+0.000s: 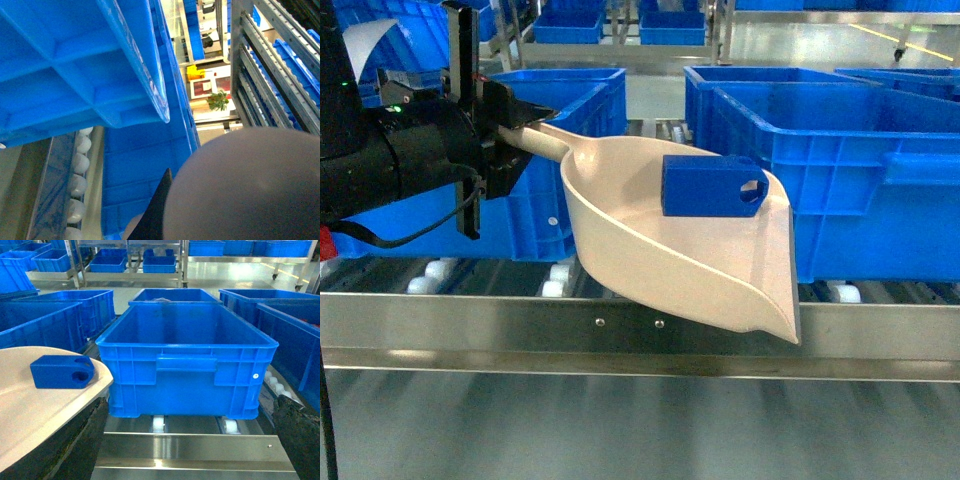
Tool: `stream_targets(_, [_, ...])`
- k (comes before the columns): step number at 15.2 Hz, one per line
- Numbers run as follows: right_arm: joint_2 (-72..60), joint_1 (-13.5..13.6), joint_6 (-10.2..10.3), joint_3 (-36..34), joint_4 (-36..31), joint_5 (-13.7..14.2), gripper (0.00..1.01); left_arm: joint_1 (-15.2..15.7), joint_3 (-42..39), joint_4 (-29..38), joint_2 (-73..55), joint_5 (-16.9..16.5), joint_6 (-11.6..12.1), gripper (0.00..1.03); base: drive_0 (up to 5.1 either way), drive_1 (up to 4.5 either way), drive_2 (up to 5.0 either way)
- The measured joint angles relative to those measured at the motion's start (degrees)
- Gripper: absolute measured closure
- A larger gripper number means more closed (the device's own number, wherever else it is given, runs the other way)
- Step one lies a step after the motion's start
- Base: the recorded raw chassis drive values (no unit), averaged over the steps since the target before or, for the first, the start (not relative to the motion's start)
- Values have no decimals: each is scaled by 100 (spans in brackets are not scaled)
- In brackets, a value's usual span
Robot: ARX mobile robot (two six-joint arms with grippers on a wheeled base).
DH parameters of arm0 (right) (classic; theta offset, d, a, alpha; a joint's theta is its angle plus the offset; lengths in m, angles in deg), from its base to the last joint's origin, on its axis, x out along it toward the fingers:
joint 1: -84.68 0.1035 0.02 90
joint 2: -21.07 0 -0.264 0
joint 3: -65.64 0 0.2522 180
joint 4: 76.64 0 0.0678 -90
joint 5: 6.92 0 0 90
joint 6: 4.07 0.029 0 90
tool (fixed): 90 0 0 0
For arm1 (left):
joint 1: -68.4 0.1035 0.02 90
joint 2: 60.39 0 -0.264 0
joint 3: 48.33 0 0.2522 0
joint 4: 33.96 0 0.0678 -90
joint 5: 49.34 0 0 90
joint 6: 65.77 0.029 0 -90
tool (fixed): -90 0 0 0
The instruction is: Place part in tray to right shelf
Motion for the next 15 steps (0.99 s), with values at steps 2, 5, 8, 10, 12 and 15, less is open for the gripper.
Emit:
stream_targets(2, [9,0,0,0,0,0,3,-2,0,-2,0,-7,-2,90,0,0,0])
stream_targets(5, [9,0,0,0,0,0,3,-2,0,-2,0,-9,-2,90,0,0,0])
stream_targets(8, [9,0,0,0,0,0,3,-2,0,-2,0,-9,-2,90,0,0,0])
stream_targets(10, [9,0,0,0,0,0,3,-2,0,-2,0,-7,-2,90,0,0,0])
stream_targets(12, [9,0,0,0,0,0,3,-2,0,-2,0,-9,-2,90,0,0,0])
stream_targets(15, [9,0,0,0,0,-2,3,-2,0,-2,0,-7,-2,90,0,0,0])
